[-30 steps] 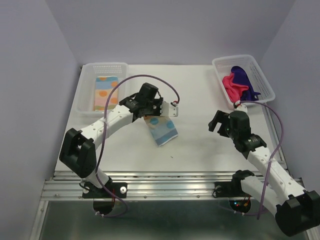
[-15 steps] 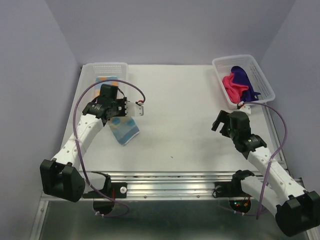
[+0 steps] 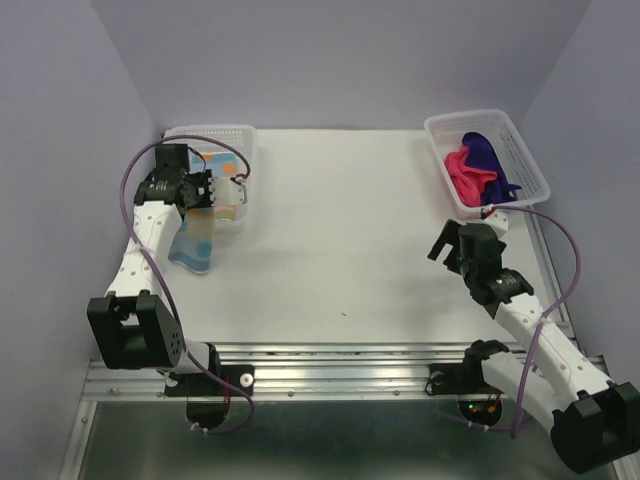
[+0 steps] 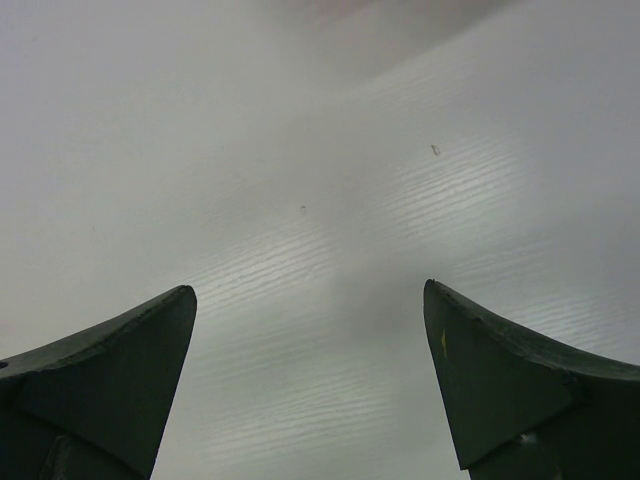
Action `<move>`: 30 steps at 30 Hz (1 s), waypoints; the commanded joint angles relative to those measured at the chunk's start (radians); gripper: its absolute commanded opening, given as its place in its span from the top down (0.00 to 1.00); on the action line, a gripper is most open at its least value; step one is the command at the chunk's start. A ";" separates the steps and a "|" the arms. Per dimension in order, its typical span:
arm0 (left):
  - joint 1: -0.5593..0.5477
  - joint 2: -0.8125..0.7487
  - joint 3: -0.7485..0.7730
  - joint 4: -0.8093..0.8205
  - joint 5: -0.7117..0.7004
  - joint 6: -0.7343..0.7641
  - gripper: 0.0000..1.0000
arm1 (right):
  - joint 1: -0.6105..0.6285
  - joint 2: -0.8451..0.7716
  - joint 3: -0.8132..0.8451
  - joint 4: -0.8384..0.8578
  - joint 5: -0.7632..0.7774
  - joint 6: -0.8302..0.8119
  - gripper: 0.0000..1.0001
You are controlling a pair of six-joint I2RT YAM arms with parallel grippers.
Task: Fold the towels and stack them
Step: Neatly place the folded towel into the bin
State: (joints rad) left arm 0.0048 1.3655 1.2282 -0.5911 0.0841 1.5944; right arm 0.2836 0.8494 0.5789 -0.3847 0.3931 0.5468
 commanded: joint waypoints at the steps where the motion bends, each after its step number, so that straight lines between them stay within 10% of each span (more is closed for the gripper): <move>1: 0.037 0.018 0.128 0.062 0.088 0.048 1.00 | 0.005 -0.012 0.029 0.040 0.058 0.024 0.00; 30: 0.041 0.386 0.379 0.209 0.195 -0.008 1.00 | 0.005 0.053 0.047 0.142 0.116 0.035 0.00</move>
State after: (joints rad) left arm 0.0456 1.7214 1.5494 -0.4381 0.2504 1.6188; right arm 0.2836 0.8906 0.5797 -0.3180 0.4778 0.5705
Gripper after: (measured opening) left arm 0.058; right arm 0.999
